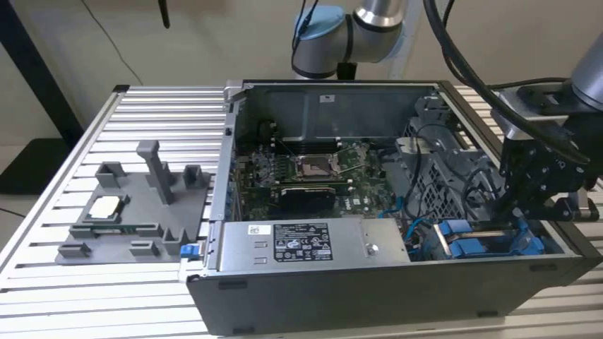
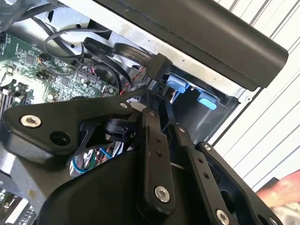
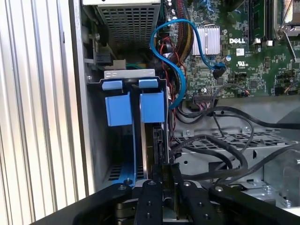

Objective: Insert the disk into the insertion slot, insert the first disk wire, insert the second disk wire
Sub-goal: 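Insert the first disk wire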

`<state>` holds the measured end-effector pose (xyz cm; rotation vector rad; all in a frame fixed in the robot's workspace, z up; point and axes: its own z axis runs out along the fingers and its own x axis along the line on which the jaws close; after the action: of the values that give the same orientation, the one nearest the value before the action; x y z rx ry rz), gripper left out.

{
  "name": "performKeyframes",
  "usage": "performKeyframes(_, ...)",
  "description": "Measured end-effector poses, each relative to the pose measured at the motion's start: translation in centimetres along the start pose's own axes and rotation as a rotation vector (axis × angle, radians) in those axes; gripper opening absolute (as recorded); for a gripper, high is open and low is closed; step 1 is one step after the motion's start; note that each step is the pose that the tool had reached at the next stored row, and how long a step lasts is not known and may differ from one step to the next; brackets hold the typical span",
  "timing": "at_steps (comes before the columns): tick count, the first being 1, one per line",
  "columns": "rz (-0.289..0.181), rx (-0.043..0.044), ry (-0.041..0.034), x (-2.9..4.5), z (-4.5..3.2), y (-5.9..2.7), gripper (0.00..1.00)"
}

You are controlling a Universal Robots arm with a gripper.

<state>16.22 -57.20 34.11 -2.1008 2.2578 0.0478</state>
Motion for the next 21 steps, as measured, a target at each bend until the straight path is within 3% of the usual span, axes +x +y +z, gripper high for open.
performKeyframes(15, 0.016, 0.007, -0.0009, 0.05, 0.74, 0.12, 0.2)
performKeyframes(17, 0.017, 0.0067, -0.0033, 0.04, 0.37, 0.12, 0.2)
performKeyframes(18, 0.017, 0.0067, -0.0033, 0.01, -0.03, 0.11, 0.26)
performKeyframes(21, 0.017, 0.0067, -0.0036, -0.07, -1.24, 0.09, 0.26)
